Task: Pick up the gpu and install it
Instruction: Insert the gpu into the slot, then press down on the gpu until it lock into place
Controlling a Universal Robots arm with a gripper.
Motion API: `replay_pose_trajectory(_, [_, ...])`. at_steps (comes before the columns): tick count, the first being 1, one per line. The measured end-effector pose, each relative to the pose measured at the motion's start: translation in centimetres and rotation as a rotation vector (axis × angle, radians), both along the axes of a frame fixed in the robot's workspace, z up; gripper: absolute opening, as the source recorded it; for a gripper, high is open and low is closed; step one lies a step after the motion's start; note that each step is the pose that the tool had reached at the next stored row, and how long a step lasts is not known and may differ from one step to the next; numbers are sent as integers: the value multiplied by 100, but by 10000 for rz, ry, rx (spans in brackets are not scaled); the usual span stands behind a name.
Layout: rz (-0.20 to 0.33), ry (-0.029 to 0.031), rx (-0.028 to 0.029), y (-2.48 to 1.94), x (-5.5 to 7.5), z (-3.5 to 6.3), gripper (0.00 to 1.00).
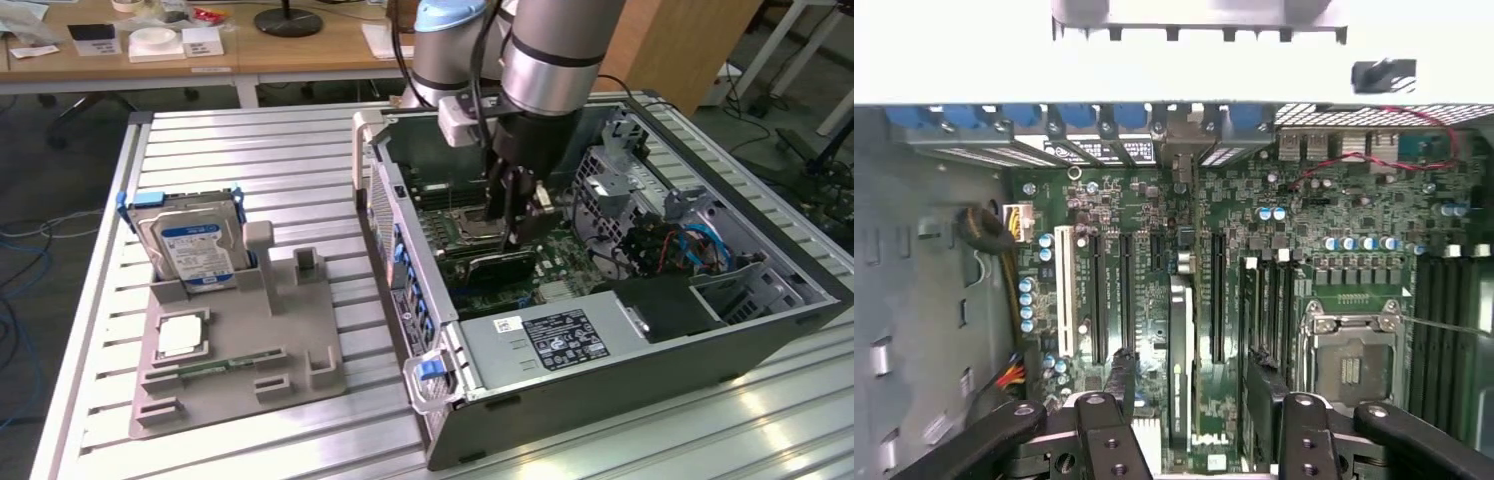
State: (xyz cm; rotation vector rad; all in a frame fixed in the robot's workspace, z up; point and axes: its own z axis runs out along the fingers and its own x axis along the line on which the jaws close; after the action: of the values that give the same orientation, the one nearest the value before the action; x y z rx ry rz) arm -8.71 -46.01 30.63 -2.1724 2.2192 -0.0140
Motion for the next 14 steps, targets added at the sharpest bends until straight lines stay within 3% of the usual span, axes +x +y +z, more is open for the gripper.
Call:
replay_pose_trajectory(7, [-1,1,-1,0,0,182,57])
replay_pose_trajectory(14, [0,0,0,0,0,198,57])
